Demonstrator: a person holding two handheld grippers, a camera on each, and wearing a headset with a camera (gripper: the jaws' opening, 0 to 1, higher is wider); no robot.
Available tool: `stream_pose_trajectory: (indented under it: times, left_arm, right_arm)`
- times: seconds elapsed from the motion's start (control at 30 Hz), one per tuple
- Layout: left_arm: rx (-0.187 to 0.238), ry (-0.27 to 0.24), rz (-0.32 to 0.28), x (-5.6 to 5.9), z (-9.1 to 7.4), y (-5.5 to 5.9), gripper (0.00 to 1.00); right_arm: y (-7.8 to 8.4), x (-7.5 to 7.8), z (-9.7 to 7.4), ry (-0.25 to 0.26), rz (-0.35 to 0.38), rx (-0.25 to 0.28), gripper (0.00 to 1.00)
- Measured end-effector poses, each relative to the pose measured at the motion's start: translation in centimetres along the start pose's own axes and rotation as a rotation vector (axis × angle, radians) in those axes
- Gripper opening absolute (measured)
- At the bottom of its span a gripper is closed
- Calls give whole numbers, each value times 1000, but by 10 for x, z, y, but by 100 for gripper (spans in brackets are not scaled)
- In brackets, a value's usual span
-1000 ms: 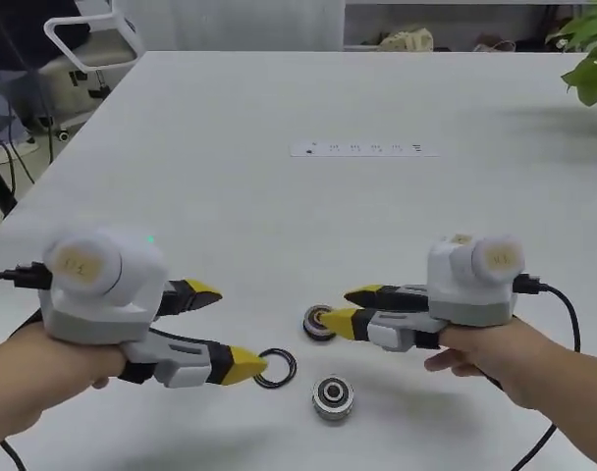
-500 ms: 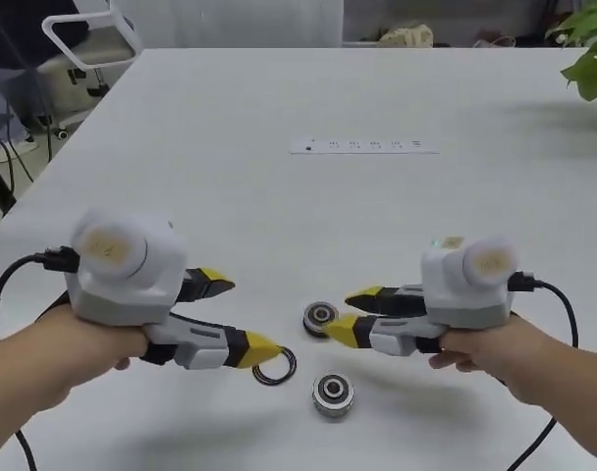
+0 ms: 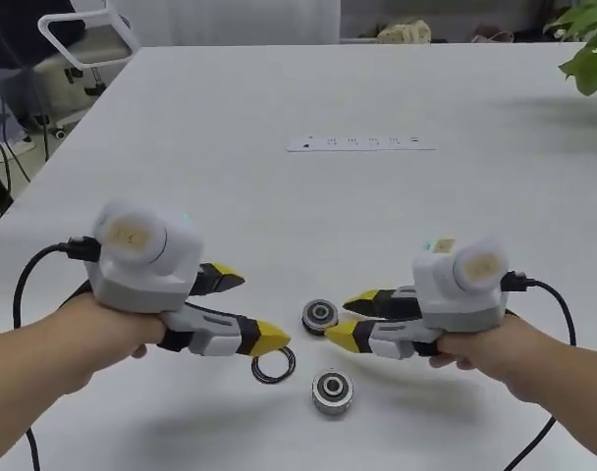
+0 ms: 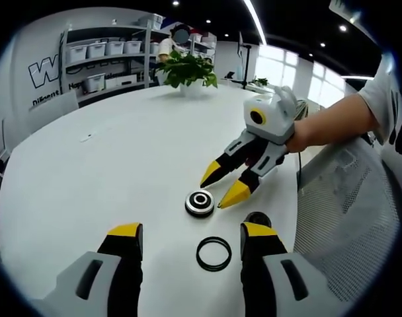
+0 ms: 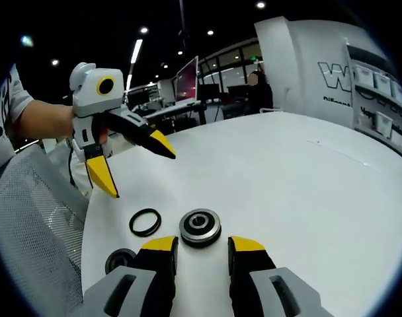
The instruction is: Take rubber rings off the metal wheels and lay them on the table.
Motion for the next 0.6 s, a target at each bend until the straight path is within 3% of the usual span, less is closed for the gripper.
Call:
stream_pose_trajectory:
  times: [0.2, 0.6]
  left_arm:
    - [-3, 4, -8, 0, 5, -1, 56]
    - [-19, 27, 2, 5, 21, -3, 54]
  right_arm:
    - [0, -1, 2, -5, -7, -4, 22]
    - [4, -1, 7, 2, -6, -18, 20]
Point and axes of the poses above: the centre of the closed fingertips' face, and the gripper's own axes: z roughly forward along the fingers, x roughly to its right, y roughly out of its underside, the point moved 10 cm from there along -z, roughly backward along the fingers, and after that the axes turned 12 degrees about -y, right-handed, at the moved point
